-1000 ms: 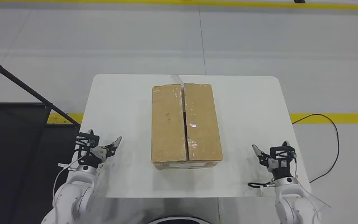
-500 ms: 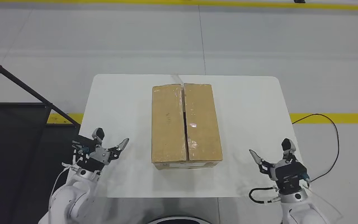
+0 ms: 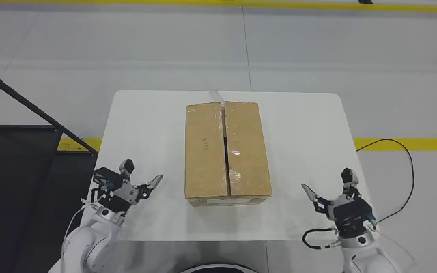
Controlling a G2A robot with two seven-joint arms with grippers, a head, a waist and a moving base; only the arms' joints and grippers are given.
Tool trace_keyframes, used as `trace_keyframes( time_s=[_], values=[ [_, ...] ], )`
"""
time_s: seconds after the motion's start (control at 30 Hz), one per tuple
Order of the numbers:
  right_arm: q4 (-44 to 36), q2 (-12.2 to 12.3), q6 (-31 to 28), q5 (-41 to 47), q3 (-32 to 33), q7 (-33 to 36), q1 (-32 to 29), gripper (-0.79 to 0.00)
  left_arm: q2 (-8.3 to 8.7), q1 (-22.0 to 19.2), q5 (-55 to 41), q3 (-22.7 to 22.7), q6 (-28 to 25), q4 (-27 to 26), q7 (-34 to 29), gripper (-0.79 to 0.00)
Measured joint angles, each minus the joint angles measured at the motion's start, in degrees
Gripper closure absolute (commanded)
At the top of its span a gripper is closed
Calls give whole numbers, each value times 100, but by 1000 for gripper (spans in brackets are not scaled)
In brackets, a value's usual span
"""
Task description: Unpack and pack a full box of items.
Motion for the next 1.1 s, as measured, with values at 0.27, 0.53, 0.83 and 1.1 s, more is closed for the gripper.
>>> trace_keyframes(
  time_s=[0.27, 0.53, 0.83, 1.1],
  values=[
    [-49, 32, -210, -807, 3, -519, -119, -785, -12, -216, 269, 434, -375, 94, -22, -785],
    [18, 40, -255, -969, 66, -675, -183, -785, 17, -274, 647, 545, -750, 191, 145, -785],
    [121, 48, -366, -1050, 78, -699, -101, -785, 48, -320, 1463, 706, -764, 262, 512, -785],
    [157, 63, -478, -1205, 102, -755, -61, -785, 29, -435, 1524, 955, -687, 262, 564, -785]
  ],
)
